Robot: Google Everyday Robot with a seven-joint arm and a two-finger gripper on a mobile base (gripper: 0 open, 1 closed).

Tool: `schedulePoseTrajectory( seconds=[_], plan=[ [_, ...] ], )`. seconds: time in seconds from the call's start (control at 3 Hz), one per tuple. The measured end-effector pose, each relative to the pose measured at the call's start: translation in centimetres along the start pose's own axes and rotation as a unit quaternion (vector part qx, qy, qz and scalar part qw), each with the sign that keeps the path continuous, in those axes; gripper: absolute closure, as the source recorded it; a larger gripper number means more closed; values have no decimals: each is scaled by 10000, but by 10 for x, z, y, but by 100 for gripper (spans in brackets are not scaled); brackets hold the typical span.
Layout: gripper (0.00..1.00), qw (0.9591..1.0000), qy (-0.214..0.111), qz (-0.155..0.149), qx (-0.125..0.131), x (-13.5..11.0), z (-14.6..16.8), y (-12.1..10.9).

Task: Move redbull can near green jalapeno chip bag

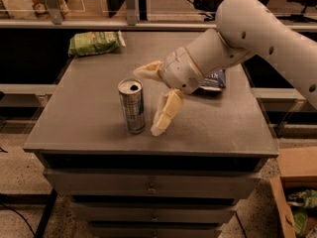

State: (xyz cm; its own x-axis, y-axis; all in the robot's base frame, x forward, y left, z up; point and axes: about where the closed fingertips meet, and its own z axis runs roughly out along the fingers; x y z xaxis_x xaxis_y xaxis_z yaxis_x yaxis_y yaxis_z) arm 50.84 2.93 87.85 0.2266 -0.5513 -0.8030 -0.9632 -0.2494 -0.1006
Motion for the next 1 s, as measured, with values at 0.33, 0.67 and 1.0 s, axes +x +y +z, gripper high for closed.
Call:
schedulePoseTrajectory(
  seconds=[0.33, 0.67, 1.0],
  plan=[
    [0, 9996, -175, -26, -203, -9, 8, 7],
    [17, 9989, -308, -72, -338, -14, 16, 10],
    [41, 9987, -390, -70, -327, -16, 20, 10]
  ],
)
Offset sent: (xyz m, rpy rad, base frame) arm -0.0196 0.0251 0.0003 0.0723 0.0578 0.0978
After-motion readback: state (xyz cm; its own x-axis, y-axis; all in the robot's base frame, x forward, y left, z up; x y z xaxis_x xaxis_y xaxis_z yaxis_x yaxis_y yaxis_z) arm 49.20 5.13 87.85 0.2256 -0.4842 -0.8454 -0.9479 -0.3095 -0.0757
